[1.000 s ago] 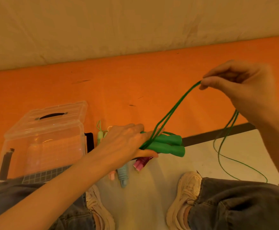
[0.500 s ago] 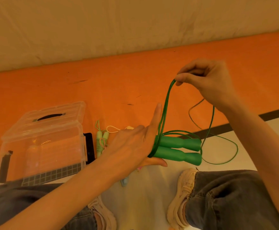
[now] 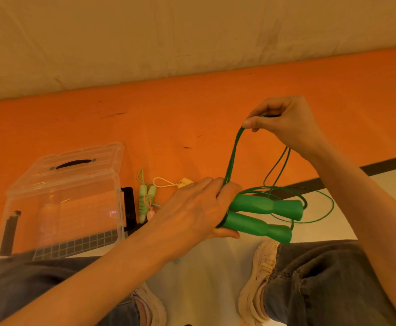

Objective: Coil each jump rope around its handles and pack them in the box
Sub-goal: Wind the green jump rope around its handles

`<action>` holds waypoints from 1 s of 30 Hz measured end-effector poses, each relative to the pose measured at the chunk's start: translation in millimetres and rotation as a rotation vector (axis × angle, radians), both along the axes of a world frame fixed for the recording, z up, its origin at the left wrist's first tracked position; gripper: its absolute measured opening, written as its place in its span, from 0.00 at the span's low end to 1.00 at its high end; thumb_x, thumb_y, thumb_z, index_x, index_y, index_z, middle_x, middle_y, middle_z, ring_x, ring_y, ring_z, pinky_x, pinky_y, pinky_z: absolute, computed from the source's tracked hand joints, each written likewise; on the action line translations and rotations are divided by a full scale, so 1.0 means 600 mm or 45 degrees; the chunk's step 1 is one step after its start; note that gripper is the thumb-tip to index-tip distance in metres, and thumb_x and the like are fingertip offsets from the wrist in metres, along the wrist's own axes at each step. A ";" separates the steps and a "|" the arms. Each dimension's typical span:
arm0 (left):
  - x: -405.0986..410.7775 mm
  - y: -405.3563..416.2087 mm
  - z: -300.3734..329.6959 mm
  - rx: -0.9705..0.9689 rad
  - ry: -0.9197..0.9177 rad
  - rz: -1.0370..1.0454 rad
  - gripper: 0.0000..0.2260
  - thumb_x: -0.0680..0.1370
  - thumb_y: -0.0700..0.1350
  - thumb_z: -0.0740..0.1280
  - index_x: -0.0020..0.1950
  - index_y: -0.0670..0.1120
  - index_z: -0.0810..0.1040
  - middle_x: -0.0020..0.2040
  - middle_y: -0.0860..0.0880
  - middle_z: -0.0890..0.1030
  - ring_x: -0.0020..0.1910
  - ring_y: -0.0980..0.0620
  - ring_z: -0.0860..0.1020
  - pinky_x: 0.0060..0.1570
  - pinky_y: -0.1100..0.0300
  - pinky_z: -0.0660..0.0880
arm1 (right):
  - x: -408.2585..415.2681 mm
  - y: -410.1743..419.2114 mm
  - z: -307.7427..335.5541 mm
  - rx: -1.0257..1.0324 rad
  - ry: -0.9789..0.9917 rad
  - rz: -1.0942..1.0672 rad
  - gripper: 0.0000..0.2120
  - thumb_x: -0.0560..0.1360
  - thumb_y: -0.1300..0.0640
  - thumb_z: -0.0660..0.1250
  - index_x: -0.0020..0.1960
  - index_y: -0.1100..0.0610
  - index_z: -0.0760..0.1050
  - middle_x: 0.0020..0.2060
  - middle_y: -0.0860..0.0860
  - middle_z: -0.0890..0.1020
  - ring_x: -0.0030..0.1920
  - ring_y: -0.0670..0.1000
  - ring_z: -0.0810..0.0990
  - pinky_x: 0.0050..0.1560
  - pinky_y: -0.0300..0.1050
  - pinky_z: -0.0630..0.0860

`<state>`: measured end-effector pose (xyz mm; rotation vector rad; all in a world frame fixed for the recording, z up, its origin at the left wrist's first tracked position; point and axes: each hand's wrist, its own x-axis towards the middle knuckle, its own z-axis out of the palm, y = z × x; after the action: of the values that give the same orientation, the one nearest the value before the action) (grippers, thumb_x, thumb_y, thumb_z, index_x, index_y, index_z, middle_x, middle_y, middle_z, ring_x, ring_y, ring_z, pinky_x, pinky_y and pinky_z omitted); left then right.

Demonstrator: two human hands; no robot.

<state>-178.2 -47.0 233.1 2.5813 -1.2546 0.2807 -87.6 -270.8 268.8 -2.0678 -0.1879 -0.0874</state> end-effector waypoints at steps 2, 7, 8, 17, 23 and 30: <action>0.001 0.004 -0.001 0.017 0.022 0.022 0.29 0.64 0.66 0.67 0.56 0.47 0.76 0.42 0.52 0.77 0.38 0.55 0.76 0.33 0.63 0.70 | 0.001 -0.001 -0.001 -0.004 0.016 -0.016 0.10 0.68 0.58 0.76 0.43 0.65 0.82 0.32 0.54 0.81 0.31 0.41 0.78 0.35 0.33 0.73; -0.004 0.001 -0.009 -0.015 0.201 0.064 0.31 0.62 0.61 0.77 0.58 0.46 0.74 0.43 0.49 0.77 0.39 0.51 0.76 0.32 0.56 0.76 | 0.001 0.008 -0.001 -0.035 0.013 -0.002 0.10 0.68 0.58 0.76 0.43 0.65 0.81 0.32 0.52 0.81 0.31 0.40 0.78 0.34 0.31 0.72; -0.004 0.001 -0.011 -0.005 0.226 0.081 0.31 0.62 0.59 0.77 0.59 0.45 0.74 0.43 0.48 0.77 0.40 0.50 0.77 0.33 0.55 0.77 | 0.001 0.008 0.000 -0.033 0.011 -0.005 0.10 0.68 0.57 0.76 0.43 0.65 0.81 0.32 0.52 0.81 0.31 0.40 0.78 0.34 0.31 0.72; -0.005 0.007 -0.010 0.022 0.294 0.056 0.22 0.68 0.58 0.75 0.54 0.48 0.72 0.45 0.51 0.74 0.43 0.53 0.73 0.37 0.55 0.75 | 0.001 0.009 -0.006 -0.175 0.009 0.015 0.07 0.72 0.57 0.73 0.45 0.60 0.82 0.36 0.52 0.83 0.38 0.46 0.81 0.40 0.44 0.76; -0.008 0.010 0.013 -0.050 0.212 -0.076 0.20 0.75 0.61 0.55 0.56 0.48 0.71 0.48 0.51 0.75 0.46 0.55 0.72 0.44 0.58 0.69 | 0.004 -0.001 -0.009 -0.133 0.085 -0.077 0.13 0.67 0.52 0.76 0.43 0.61 0.81 0.32 0.53 0.81 0.31 0.42 0.77 0.32 0.36 0.73; 0.006 0.029 0.030 -0.295 0.292 -0.112 0.19 0.75 0.59 0.61 0.58 0.48 0.71 0.49 0.53 0.72 0.47 0.59 0.68 0.44 0.66 0.66 | 0.000 -0.035 0.003 -0.029 0.268 -0.059 0.06 0.74 0.55 0.70 0.48 0.57 0.81 0.38 0.51 0.81 0.37 0.37 0.77 0.38 0.28 0.70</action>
<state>-174.9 -29.6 251.1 2.2827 -1.1737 0.1018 -87.4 -291.8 270.6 -2.0879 -0.0117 0.1050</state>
